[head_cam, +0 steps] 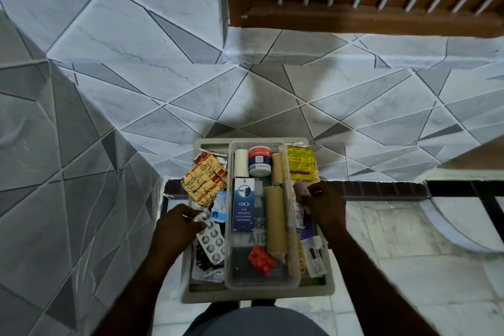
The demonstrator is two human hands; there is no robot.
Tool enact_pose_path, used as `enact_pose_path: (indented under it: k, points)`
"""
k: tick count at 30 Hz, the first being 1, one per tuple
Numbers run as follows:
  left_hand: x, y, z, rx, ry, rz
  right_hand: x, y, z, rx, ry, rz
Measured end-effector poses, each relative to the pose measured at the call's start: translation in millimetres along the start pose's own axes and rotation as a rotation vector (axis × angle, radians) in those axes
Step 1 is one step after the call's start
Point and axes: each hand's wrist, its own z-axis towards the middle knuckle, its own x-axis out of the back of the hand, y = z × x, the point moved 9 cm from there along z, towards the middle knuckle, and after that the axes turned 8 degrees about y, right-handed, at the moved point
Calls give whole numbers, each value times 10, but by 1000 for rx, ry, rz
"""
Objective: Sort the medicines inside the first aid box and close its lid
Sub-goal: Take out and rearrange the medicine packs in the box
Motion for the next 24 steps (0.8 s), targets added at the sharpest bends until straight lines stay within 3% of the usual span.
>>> enact_pose_path:
  k: [5,12,17,21,24]
  points:
    - [89,33,-44,36,-13,-141,150,-63,9,15,12,58]
    - [621,513,-215,-143,107,-201,276,-482,-122,105,52,270]
    - [679,991,-351,-267,103,-200,41,-746,-296,198,-49,190]
    - [274,1349,-332,-364,-21,-120,-141,-851,-401,289,-56,114]
    - [-34,1531,-207,-445,-14,-4,-178,-942,-454,335,-27,28]
